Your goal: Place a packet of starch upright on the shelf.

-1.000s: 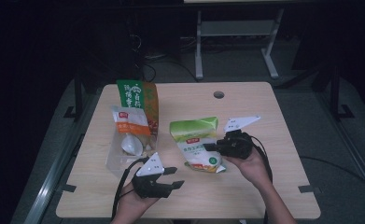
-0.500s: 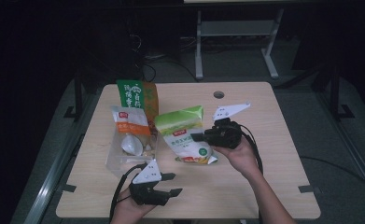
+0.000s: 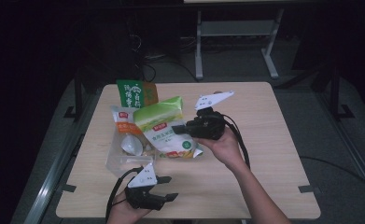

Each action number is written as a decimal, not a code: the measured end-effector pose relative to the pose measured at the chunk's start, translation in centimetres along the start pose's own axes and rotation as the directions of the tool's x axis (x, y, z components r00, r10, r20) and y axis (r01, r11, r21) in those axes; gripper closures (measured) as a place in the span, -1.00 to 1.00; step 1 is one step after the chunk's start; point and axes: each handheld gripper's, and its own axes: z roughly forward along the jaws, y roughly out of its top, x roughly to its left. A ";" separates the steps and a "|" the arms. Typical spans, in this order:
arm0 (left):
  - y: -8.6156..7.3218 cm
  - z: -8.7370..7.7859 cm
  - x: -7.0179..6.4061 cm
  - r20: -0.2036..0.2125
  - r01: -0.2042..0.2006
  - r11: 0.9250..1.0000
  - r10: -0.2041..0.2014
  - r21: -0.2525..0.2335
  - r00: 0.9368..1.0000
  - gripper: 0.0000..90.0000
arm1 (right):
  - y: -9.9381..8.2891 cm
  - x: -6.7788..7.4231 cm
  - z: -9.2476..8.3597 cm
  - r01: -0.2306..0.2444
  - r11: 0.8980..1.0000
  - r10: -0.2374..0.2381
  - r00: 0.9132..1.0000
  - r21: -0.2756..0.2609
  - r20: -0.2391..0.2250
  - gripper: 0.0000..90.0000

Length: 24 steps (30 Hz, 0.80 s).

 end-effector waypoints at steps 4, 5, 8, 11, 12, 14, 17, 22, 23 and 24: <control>-0.3 -0.2 -0.1 -0.002 0.008 1.000 -0.008 0.004 1.000 -0.06 | 1.0 0.3 1.1 0.004 1.000 -0.004 1.000 -0.002 -0.021 0.99; -0.3 -0.2 -0.1 -0.001 0.012 1.000 -0.012 0.003 1.000 -0.07 | 1.2 0.4 1.4 0.000 1.000 0.000 1.000 -0.003 -0.026 0.99; -0.5 -0.3 -0.2 0.004 0.004 1.000 -0.004 0.006 1.000 -0.07 | 1.8 0.8 2.6 0.011 1.000 -0.011 0.999 0.004 -0.040 0.99; -0.6 -0.6 -0.3 0.002 -0.004 1.000 0.004 0.008 1.000 -0.07 | 2.2 1.1 3.7 0.012 1.000 -0.012 0.998 0.003 -0.057 0.99; -0.7 -0.7 -0.3 0.003 -0.002 1.000 0.002 0.002 1.000 -0.07 | 2.3 1.2 4.1 0.012 1.000 -0.012 0.998 -0.001 -0.065 0.99; -0.8 -0.9 -0.3 0.001 -0.007 1.000 0.007 0.009 1.000 -0.08 | 2.5 1.3 4.8 0.011 1.000 -0.012 0.997 -0.004 -0.076 0.99; -1.1 -1.1 -0.2 0.001 0.003 1.000 -0.003 0.011 1.000 -0.09 | 2.6 1.4 6.1 0.004 1.000 -0.005 0.996 -0.008 -0.090 0.99; -1.7 -1.5 -0.1 0.000 -0.003 1.000 0.003 0.024 1.000 -0.10 | 2.6 1.7 8.7 0.004 1.000 -0.003 0.994 0.012 -0.109 0.99; -1.9 -1.6 -0.2 -0.007 -0.005 1.000 0.005 0.029 1.000 -0.12 | 2.6 1.8 9.2 -0.002 1.000 0.004 0.993 0.015 -0.120 0.99; -2.0 -1.6 -0.2 -0.007 -0.013 0.999 0.013 0.034 1.000 -0.14 | 2.6 1.8 9.7 -0.005 1.000 0.007 0.992 0.018 -0.128 0.99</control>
